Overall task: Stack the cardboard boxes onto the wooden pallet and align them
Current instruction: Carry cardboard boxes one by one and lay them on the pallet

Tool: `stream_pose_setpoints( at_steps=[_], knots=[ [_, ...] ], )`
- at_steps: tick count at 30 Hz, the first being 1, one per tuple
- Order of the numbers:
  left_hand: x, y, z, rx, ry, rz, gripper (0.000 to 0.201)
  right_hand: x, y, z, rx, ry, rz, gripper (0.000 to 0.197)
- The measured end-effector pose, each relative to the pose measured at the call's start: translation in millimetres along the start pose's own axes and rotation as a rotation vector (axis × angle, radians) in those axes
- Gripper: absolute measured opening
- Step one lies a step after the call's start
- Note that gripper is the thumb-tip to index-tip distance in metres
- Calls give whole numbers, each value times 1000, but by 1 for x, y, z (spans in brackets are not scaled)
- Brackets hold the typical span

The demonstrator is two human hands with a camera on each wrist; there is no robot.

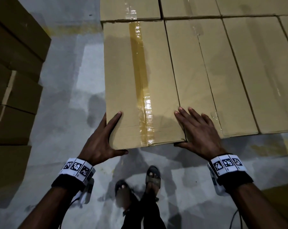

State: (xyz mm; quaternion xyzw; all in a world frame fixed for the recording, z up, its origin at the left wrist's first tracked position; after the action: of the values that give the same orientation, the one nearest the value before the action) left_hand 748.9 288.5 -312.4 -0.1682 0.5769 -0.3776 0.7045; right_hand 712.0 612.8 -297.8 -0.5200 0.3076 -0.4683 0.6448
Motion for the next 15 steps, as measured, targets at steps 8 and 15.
stream_pose_setpoints(
  at_steps=[8, 15],
  knots=[
    [-1, 2, -1, -8, 15, 10, 139, -6, 3, -1, -2, -39, 84, 123],
    [-23, -1, 10, -125, 60, -320, 127, -21, -6, 12, -60, 19, 9, 126]
  ],
)
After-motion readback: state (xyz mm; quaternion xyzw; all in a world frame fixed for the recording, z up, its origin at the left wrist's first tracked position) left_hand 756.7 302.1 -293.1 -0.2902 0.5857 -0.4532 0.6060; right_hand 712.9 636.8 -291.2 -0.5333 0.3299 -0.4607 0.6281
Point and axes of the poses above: each hand's wrist, its own z-axis away from the middle knuckle, its own y-axis out of the palm, x = y × z, the point moved 7 cm from there along -z, towards the middle knuckle, and after that the axes turned 3 degrees about z, right-handed, at the moved point
